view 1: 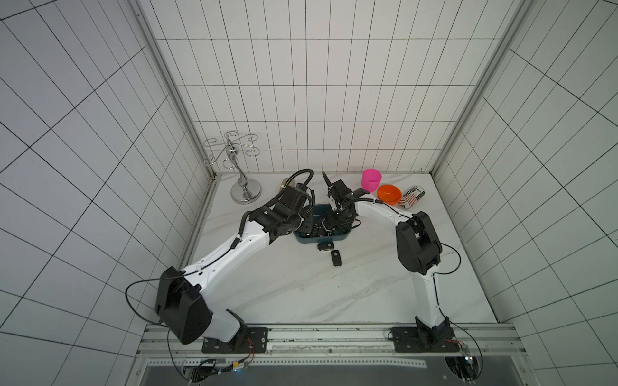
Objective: Place the car key into the storage box
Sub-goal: Place the car key in the storage box.
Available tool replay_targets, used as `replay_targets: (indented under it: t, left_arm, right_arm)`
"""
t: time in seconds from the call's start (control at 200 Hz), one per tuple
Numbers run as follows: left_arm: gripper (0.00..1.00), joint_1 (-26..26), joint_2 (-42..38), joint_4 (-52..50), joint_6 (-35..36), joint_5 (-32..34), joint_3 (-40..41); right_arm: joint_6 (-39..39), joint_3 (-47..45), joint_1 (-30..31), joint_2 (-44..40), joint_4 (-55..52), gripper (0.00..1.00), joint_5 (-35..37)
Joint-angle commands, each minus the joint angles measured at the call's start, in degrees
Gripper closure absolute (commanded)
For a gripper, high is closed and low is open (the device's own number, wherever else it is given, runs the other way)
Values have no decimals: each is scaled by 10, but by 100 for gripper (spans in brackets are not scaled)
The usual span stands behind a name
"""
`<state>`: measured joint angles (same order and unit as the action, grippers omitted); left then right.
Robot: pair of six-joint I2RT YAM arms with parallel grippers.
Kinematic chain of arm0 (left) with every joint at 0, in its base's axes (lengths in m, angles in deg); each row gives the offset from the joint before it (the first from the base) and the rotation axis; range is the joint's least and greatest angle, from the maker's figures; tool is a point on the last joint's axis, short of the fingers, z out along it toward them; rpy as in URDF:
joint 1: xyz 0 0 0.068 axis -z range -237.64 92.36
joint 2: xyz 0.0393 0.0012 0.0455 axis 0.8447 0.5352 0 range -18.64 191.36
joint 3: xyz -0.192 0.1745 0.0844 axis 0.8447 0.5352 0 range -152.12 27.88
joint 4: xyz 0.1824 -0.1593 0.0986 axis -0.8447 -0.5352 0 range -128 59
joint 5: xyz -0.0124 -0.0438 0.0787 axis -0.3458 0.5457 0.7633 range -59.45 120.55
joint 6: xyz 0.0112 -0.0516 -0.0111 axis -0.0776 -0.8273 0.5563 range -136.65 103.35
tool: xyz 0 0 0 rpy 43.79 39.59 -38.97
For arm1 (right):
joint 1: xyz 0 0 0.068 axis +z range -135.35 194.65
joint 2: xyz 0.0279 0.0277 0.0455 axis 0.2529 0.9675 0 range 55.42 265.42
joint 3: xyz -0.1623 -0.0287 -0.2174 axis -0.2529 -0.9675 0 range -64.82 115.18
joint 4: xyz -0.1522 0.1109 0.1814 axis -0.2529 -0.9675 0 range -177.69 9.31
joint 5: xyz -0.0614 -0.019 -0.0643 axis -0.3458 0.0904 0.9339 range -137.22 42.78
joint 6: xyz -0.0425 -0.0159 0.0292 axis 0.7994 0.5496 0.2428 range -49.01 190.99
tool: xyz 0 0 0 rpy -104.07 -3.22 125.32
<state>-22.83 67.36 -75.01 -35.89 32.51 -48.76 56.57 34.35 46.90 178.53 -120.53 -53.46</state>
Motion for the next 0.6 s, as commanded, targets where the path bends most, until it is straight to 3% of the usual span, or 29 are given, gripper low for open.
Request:
replay_targets:
  t: [0.0, 0.265, 0.595]
  left_arm:
    - [91, -20, 64, -67, 1, -32, -48]
    - [91, -34, 121, -40, -19, -76, -58]
    - [91, -41, 200, -26, -15, -75, -88]
  right_arm:
    - [-1, 28, -3, 10, -13, 33, -1]
    - [0, -29, -2, -66, 24, 29, -6]
    - [-16, -134, 11, -193, 47, 29, -10]
